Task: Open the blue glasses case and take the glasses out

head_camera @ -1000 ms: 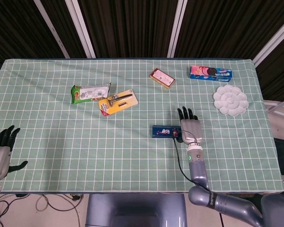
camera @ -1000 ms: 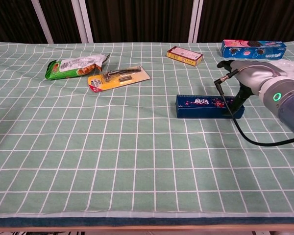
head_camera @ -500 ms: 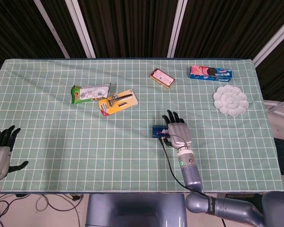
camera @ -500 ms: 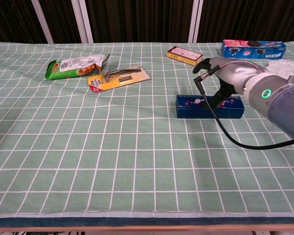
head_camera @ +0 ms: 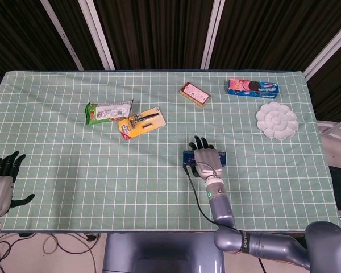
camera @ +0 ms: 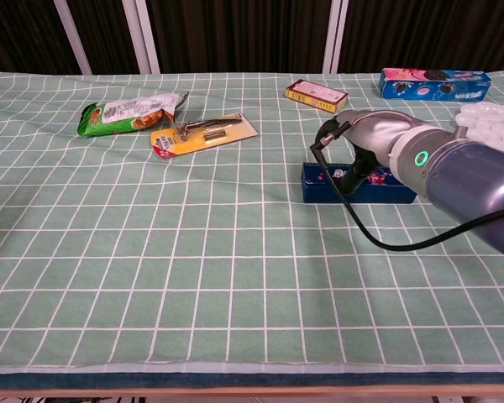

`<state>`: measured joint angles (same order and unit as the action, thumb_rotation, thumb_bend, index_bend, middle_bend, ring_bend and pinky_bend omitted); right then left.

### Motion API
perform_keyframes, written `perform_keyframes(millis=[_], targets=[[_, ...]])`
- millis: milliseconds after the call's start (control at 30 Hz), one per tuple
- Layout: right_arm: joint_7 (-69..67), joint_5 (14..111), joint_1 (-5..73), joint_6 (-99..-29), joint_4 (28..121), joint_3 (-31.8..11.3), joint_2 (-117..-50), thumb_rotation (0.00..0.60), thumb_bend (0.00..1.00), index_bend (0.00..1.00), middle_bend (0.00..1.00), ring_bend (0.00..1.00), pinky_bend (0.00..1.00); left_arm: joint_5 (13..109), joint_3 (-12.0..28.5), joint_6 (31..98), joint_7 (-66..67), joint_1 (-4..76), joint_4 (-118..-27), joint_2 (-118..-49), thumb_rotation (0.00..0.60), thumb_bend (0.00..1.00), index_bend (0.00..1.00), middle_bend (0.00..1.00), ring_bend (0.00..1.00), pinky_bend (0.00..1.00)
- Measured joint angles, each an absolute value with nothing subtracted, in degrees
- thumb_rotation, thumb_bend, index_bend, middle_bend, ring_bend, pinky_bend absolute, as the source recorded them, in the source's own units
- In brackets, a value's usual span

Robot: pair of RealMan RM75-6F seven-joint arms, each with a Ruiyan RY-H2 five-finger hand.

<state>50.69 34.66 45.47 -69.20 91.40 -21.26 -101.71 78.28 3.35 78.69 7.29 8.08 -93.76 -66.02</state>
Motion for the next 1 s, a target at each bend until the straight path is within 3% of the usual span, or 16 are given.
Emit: perform_keyframes(millis=[433, 1000], targets=[[52.31, 30.0, 48.21, -69.4, 90.01, -20.89, -102.21, 0.6, 0.49, 0.26, 0.02, 0.0, 0.23, 77.93, 3.43, 78.53, 7.33, 8.15, -93.86, -65.99, 0.6, 0.01, 0.0, 0.0, 0.0, 0.0], [51.59, 27.22, 49.88, -69.15, 88.85, -20.07, -102.04, 0.6, 0.5, 0.26, 0.02, 0.0, 0.23, 77.65, 3.51, 78.54, 7.4, 8.17, -93.86, -66.01, 0.6, 0.01, 0.0, 0.0, 0.0, 0.0]])
